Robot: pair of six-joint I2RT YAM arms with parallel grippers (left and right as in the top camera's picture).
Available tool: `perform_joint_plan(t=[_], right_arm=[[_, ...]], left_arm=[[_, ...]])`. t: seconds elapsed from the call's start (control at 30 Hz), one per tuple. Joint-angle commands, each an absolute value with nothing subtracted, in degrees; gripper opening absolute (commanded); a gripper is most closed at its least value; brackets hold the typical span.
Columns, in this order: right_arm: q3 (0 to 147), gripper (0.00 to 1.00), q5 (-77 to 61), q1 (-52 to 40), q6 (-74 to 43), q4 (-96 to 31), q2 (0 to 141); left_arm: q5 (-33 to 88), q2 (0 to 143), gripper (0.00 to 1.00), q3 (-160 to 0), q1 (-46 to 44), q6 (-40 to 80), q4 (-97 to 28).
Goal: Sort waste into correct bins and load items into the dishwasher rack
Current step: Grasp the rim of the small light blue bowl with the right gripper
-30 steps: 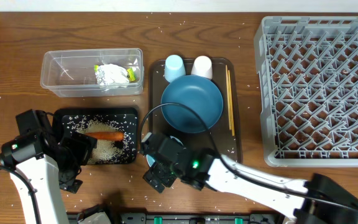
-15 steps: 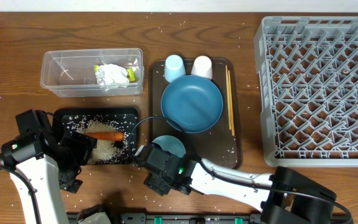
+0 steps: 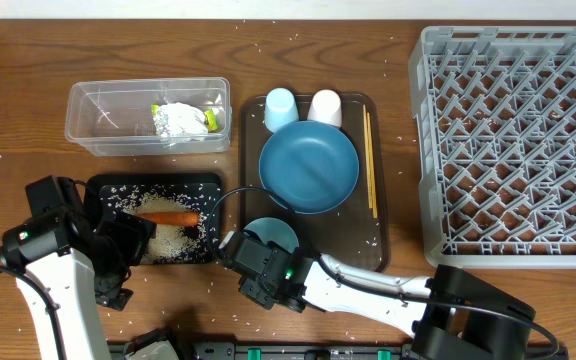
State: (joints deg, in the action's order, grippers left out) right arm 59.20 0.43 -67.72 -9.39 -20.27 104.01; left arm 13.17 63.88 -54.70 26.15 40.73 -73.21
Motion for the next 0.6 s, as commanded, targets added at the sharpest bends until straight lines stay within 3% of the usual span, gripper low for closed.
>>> perform_joint_plan(t=[0.0, 0.5, 0.57], right_arm=[[60.5, 0.31, 1.5, -68.0, -9.1, -20.4, 104.6], [62.0, 0.01, 1.4, -68.0, -9.2, -21.0, 104.5], [63.2, 0.01, 1.4, -68.0, -9.3, -22.7, 104.5]], left_arm=[[12.6, 64.0, 0.98, -54.7, 26.5, 41.4, -73.4], [12.6, 64.0, 0.98, -54.7, 26.5, 41.4, -73.4], [12.6, 64.0, 0.98, -54.7, 26.5, 41.4, -73.4]])
